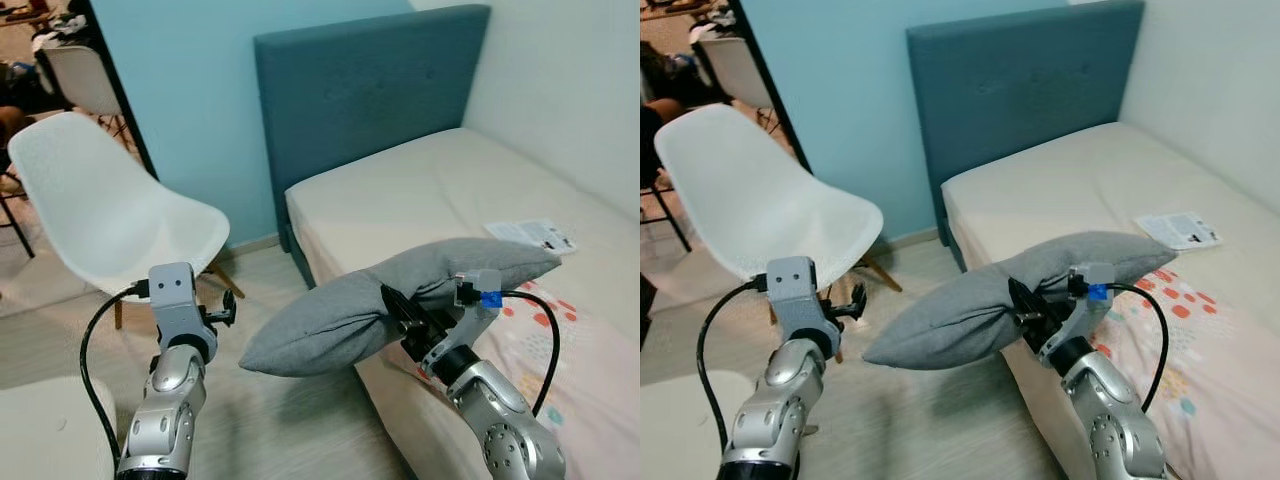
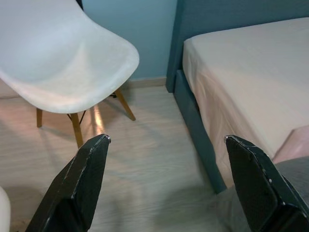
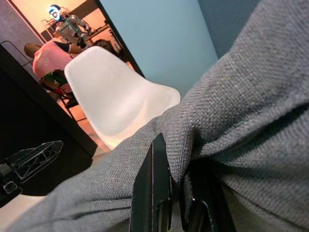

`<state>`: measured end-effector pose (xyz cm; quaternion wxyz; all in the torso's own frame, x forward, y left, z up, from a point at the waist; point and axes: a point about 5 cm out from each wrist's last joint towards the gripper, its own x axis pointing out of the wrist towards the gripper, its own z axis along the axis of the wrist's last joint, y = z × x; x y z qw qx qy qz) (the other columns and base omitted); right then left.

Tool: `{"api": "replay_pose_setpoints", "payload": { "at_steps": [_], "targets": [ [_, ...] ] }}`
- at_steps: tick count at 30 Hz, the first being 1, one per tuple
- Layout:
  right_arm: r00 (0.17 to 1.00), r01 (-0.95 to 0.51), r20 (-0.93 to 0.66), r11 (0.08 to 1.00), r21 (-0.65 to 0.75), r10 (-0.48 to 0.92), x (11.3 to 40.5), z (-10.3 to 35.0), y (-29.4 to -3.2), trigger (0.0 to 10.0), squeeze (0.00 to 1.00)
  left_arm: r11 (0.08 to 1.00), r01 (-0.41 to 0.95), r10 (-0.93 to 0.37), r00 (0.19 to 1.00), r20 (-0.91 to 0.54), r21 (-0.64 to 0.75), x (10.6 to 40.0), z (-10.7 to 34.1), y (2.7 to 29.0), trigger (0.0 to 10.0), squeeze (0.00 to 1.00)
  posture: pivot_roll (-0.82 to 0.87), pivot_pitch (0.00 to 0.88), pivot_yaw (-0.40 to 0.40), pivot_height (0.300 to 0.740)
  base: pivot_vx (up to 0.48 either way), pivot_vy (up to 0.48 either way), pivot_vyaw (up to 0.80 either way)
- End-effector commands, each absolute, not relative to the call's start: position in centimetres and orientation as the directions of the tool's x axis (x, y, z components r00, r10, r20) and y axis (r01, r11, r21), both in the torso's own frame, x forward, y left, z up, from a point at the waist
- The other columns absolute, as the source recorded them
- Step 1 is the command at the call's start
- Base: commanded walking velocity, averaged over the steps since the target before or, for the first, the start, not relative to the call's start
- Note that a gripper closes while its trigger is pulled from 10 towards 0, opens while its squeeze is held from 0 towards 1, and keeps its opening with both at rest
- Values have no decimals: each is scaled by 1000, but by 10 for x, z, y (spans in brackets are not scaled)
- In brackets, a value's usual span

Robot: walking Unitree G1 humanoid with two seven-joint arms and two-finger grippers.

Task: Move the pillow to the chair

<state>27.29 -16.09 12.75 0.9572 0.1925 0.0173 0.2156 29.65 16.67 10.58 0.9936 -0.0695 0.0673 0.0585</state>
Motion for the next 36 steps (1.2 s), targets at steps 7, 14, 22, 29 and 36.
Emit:
{"api": "replay_pose_setpoints", "payload": {
  "at_steps": [7,14,22,29,36],
  "targets": [
    [893,-447,122,823,350,433,275,139,-158,10000,0,989,-108,90,983,-162,-105,297,101,167,10000,0,-65,11,12,740,0,0,550],
    [893,-447,125,823,350,432,275,139,-158,10000,0,991,-93,77,984,-161,-96,297,101,166,10000,0,-65,14,13,740,0,0,553],
    [893,-447,126,823,351,432,275,140,-158,10000,0,991,-92,76,985,-158,-94,297,103,165,10000,0,-65,17,12,740,0,-284,553],
    [893,-448,127,822,352,432,275,140,-158,10000,0,990,-94,78,985,-157,-101,297,103,165,10000,0,-64,20,13,740,0,0,550],
    [892,-449,128,822,351,433,275,141,-158,10000,0,990,-94,77,985,-157,-101,298,103,165,10000,0,-64,21,12,740,0,0,552]
  ]
}}
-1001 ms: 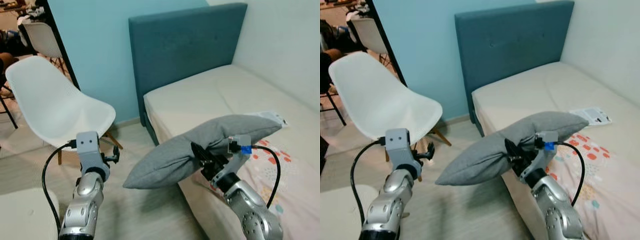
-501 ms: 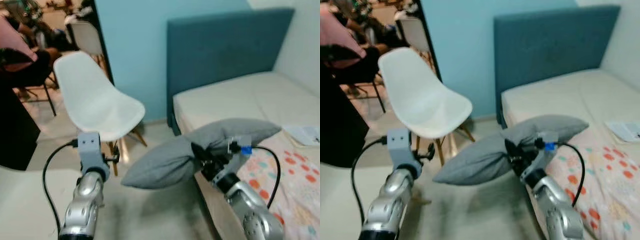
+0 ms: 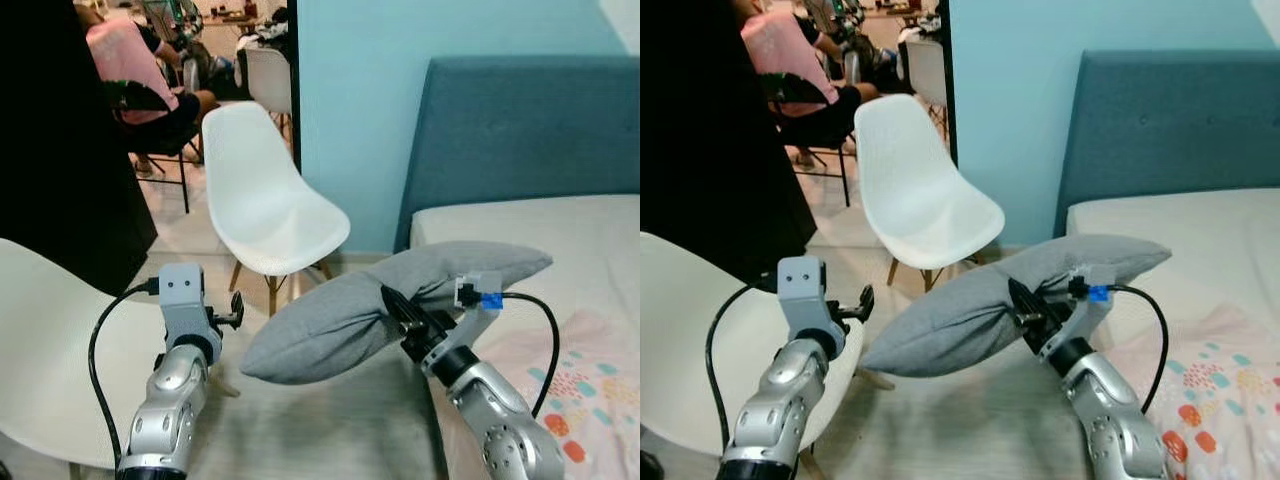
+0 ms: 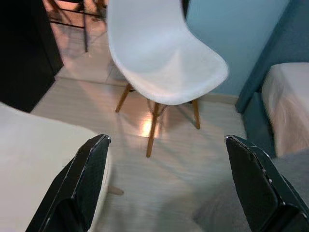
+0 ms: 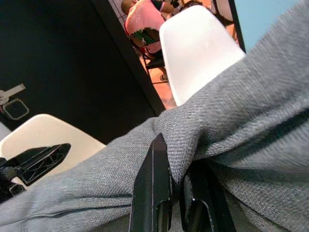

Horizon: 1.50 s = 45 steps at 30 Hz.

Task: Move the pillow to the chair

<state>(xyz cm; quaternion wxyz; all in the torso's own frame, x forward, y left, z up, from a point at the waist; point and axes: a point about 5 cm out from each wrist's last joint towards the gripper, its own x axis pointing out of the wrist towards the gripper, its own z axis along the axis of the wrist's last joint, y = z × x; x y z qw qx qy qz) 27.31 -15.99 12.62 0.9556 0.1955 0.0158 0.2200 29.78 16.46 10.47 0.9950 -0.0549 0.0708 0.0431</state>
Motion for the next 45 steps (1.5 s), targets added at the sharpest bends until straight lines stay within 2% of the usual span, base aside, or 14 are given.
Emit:
{"api": "replay_pose_setpoints", "payload": {
  "at_steps": [1,32,45],
  "targets": [
    [892,-450,128,822,351,433,276,141,-158,10000,0,990,-94,77,985,-157,-102,298,104,165,10000,0,-64,21,12,740,0,0,550],
    [892,-450,129,821,351,433,276,141,-158,10000,0,992,-85,68,984,-166,-95,299,104,165,10000,0,-63,26,13,740,0,0,552],
    [892,-449,129,821,353,432,277,140,-158,10000,0,999,-28,20,986,-165,-43,300,104,159,10000,0,-61,20,13,740,0,0,550]
  ]
}}
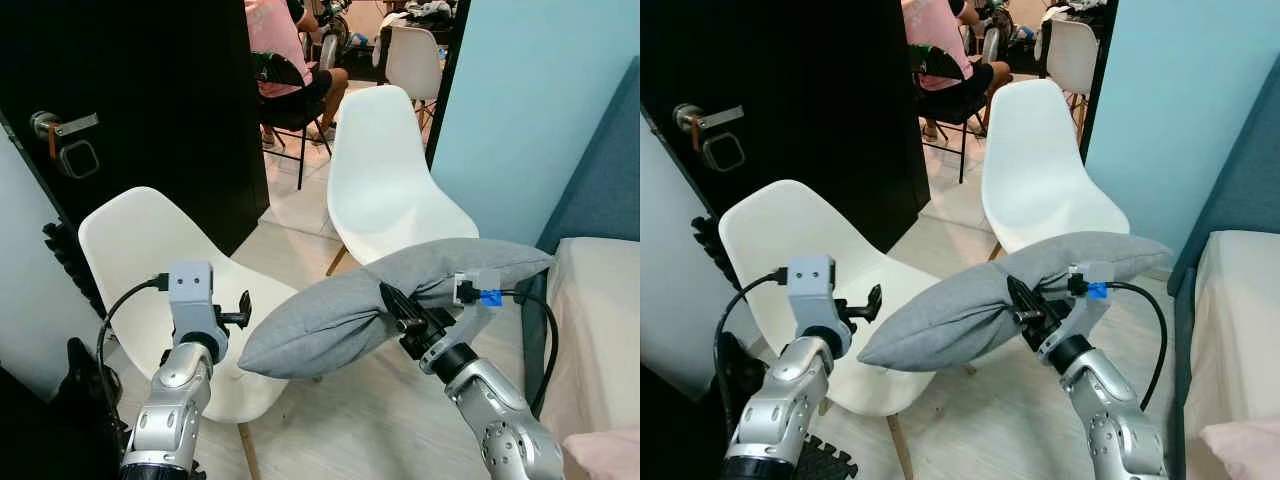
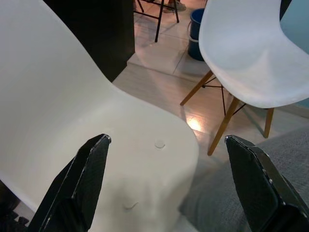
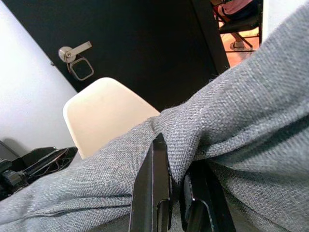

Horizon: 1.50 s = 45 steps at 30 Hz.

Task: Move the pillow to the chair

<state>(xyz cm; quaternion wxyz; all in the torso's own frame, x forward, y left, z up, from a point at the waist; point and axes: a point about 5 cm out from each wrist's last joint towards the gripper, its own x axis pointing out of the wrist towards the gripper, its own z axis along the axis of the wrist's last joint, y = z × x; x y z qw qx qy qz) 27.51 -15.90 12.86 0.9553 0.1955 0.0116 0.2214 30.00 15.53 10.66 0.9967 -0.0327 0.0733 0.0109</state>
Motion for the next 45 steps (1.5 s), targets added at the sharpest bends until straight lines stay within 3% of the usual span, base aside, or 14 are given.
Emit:
{"api": "replay_pose_setpoints", "payload": {
  "at_steps": [1,22,36,45],
  "targets": [
    [892,-449,128,821,353,433,276,140,-158,10000,0,999,-21,14,986,-164,-44,300,104,158,10000,0,-61,17,15,740,0,0,550],
    [891,-452,127,818,356,436,276,138,-156,10000,0,1000,16,-20,985,-170,-25,300,102,157,10000,0,-61,7,21,740,0,0,554],
    [885,-463,127,811,357,449,276,139,-155,10000,0,999,20,-24,986,-167,-25,301,103,157,10000,0,-61,13,20,740,0,-462,427],
    [879,-475,119,818,325,462,276,139,-153,10000,0,999,9,-16,986,-163,-42,301,104,158,10000,0,-63,19,19,740,0,0,697]
  ]
}}
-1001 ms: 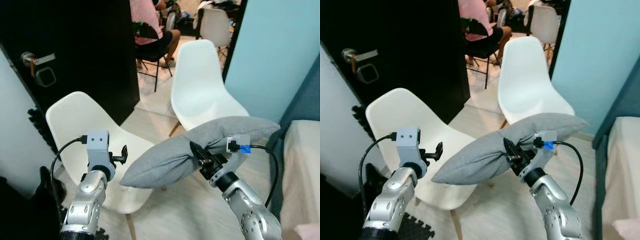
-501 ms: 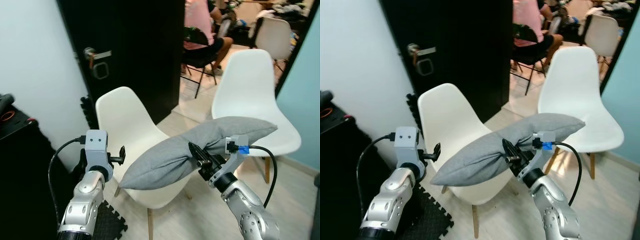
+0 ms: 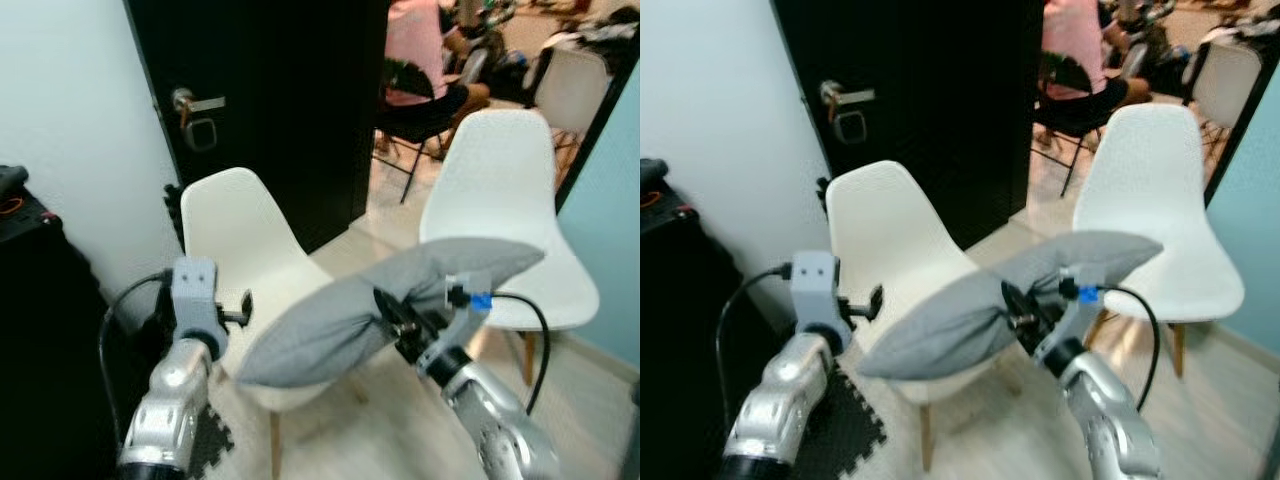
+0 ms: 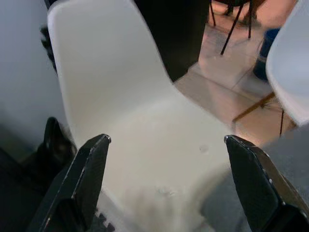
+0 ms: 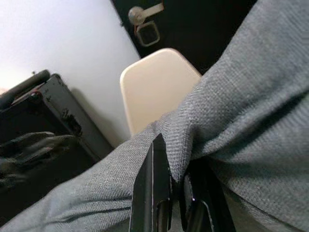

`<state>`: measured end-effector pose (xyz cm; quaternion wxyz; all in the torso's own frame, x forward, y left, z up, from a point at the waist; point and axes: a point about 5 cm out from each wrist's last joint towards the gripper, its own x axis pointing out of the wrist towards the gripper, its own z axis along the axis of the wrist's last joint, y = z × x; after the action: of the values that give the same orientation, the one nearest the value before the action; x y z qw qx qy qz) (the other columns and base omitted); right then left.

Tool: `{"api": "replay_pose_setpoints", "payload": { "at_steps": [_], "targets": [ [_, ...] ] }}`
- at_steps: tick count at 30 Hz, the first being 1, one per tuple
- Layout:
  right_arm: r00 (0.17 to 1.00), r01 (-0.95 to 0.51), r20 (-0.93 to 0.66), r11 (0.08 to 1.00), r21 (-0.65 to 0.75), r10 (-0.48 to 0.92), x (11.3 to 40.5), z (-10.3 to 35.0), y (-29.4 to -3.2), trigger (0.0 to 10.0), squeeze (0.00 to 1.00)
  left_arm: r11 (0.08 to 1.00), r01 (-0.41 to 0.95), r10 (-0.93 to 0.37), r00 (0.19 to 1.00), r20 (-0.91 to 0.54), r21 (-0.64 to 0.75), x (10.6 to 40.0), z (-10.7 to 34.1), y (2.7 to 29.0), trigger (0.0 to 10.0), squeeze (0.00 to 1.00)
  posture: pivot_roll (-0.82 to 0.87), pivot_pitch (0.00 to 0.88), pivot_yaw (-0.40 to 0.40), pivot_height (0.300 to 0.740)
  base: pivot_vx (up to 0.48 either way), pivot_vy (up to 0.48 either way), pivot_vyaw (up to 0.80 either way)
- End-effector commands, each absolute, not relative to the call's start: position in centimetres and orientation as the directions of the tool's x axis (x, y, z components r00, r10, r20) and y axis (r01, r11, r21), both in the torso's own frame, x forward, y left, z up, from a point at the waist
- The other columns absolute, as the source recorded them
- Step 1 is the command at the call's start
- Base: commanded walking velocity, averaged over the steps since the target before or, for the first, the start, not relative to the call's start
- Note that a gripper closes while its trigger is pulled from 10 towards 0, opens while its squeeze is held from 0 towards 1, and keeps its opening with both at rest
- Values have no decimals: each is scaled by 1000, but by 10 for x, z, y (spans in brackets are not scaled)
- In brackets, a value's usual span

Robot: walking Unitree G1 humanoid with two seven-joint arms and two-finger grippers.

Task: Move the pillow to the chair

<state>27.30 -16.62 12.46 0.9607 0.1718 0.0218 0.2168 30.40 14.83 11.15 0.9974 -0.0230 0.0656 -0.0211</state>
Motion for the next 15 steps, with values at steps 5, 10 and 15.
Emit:
{"api": "replay_pose_setpoints", "payload": {
  "at_steps": [5,10,15],
  "targets": [
    [878,-476,120,818,324,463,276,140,-153,10000,0,999,8,-16,987,-163,-46,302,104,157,10000,0,-62,19,18,740,0,0,781],
    [877,-477,120,817,323,465,276,140,-154,10000,0,999,7,-15,987,-162,-50,302,104,157,10000,0,-63,21,19,740,0,0,781],
    [878,-476,116,818,322,465,277,140,-154,10000,0,998,7,-15,987,-160,-54,302,105,157,10000,0,-63,22,18,740,0,0,336]
  ]
}}
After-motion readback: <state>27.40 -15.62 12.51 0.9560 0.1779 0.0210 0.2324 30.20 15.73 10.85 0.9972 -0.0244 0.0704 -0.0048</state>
